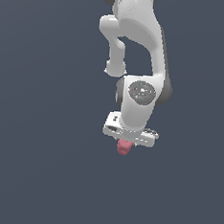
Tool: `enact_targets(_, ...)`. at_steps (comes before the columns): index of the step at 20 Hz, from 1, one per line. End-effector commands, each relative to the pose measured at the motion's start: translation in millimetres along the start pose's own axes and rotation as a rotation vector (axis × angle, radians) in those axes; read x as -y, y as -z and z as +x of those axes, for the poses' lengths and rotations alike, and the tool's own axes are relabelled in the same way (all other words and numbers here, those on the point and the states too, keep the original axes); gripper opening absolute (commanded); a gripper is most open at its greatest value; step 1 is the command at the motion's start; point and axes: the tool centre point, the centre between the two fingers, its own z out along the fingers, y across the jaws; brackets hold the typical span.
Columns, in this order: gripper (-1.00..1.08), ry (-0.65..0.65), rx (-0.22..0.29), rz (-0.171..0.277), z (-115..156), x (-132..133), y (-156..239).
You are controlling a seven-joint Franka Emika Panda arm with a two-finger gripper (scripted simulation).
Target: Pick up the object and move it to a goal position.
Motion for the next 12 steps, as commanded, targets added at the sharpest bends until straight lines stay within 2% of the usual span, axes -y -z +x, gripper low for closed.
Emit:
enact_targets(1,-1.0,0.001,-0.001,0.0,-16,22,14)
enact_targets(12,-1.0,0.001,-0.002,0.0,-75,108,68)
